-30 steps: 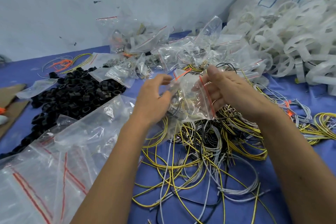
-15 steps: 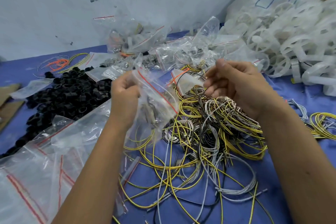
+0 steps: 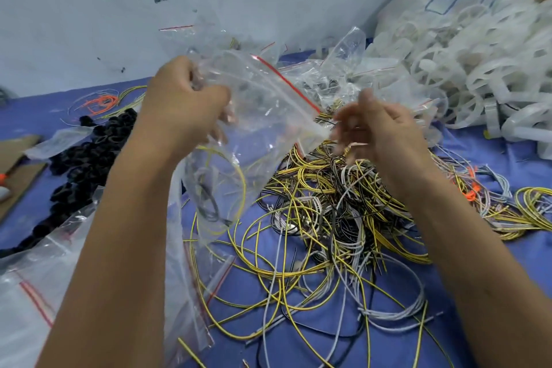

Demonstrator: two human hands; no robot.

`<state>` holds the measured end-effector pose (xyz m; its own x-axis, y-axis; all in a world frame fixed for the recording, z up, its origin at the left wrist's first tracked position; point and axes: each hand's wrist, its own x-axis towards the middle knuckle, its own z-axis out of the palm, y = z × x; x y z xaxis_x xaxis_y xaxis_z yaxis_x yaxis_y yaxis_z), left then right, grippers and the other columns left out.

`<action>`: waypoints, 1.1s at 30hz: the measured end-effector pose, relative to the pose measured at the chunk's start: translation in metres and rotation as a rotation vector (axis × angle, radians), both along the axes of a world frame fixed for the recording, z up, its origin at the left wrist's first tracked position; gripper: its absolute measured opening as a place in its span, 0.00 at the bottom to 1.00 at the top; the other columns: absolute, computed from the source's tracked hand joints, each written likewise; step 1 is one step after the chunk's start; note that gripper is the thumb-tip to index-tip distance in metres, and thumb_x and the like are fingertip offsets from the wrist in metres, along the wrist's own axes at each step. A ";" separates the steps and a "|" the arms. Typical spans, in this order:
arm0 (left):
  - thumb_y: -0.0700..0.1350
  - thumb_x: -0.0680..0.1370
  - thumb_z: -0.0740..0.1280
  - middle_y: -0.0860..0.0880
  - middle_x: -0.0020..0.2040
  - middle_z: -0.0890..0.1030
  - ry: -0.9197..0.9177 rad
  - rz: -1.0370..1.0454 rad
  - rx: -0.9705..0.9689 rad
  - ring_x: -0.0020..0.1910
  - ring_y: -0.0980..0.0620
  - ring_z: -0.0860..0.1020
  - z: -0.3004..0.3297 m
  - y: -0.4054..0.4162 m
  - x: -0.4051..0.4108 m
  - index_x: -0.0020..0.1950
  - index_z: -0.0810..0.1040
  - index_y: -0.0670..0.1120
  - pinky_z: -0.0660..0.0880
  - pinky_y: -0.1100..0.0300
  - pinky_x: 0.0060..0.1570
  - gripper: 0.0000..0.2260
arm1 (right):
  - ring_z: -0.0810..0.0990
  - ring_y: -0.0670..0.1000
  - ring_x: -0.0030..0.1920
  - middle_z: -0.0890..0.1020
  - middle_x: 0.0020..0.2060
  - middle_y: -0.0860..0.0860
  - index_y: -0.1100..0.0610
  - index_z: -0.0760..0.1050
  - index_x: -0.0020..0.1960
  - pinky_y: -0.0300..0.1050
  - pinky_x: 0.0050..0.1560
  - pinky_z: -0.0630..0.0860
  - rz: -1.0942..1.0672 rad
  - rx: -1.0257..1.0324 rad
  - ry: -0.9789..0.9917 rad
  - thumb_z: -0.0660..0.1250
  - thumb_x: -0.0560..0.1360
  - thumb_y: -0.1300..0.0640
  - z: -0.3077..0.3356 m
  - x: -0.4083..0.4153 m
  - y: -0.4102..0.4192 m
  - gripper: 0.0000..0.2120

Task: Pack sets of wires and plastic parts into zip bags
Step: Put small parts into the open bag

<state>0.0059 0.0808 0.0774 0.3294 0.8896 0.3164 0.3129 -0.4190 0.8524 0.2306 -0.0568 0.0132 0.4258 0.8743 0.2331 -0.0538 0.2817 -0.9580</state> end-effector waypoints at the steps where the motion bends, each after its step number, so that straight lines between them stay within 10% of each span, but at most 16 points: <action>1: 0.43 0.65 0.62 0.44 0.33 0.85 0.039 -0.032 -0.051 0.22 0.44 0.79 -0.001 -0.001 0.003 0.45 0.64 0.47 0.70 0.59 0.23 0.11 | 0.84 0.57 0.37 0.86 0.44 0.61 0.57 0.82 0.51 0.44 0.27 0.78 0.118 0.007 -0.014 0.62 0.83 0.41 -0.002 -0.009 0.002 0.20; 9: 0.45 0.77 0.73 0.50 0.38 0.87 0.097 -0.166 -0.141 0.33 0.54 0.82 -0.076 0.005 0.014 0.49 0.68 0.49 0.78 0.57 0.32 0.13 | 0.87 0.62 0.49 0.87 0.53 0.56 0.42 0.82 0.58 0.47 0.31 0.82 0.285 -0.182 -0.057 0.66 0.65 0.21 -0.008 -0.031 0.007 0.32; 15: 0.62 0.83 0.59 0.55 0.34 0.84 0.111 -0.050 0.028 0.34 0.58 0.81 -0.107 0.012 0.017 0.43 0.72 0.55 0.73 0.57 0.38 0.15 | 0.86 0.51 0.34 0.87 0.36 0.50 0.51 0.81 0.53 0.45 0.32 0.81 -0.137 -0.199 -0.461 0.75 0.73 0.61 -0.019 -0.018 0.006 0.10; 24: 0.52 0.82 0.61 0.44 0.36 0.79 0.262 0.640 0.236 0.36 0.41 0.71 -0.107 0.022 -0.011 0.40 0.74 0.47 0.64 0.54 0.37 0.14 | 0.76 0.61 0.56 0.84 0.52 0.55 0.55 0.82 0.58 0.53 0.56 0.74 -0.682 -0.284 -1.199 0.74 0.73 0.57 -0.007 -0.034 0.018 0.14; 30: 0.41 0.75 0.66 0.42 0.50 0.81 0.357 0.751 0.022 0.50 0.37 0.79 -0.111 0.029 -0.038 0.54 0.74 0.43 0.77 0.45 0.48 0.09 | 0.82 0.54 0.44 0.86 0.40 0.51 0.57 0.84 0.46 0.51 0.50 0.79 -0.250 -0.102 -1.126 0.69 0.74 0.61 0.007 -0.075 0.080 0.05; 33: 0.39 0.74 0.65 0.43 0.51 0.81 0.359 0.761 0.022 0.50 0.37 0.79 -0.112 0.030 -0.037 0.55 0.74 0.43 0.74 0.48 0.43 0.10 | 0.81 0.56 0.56 0.85 0.52 0.54 0.56 0.83 0.57 0.52 0.59 0.77 -0.009 -0.234 -1.279 0.67 0.78 0.61 -0.002 -0.094 0.120 0.10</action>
<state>-0.0312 0.1108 -0.0348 -0.2740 0.9044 0.3269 0.7673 0.0006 0.6413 0.1362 0.0634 0.0109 0.0228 0.9474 0.3191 0.9300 0.0970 -0.3544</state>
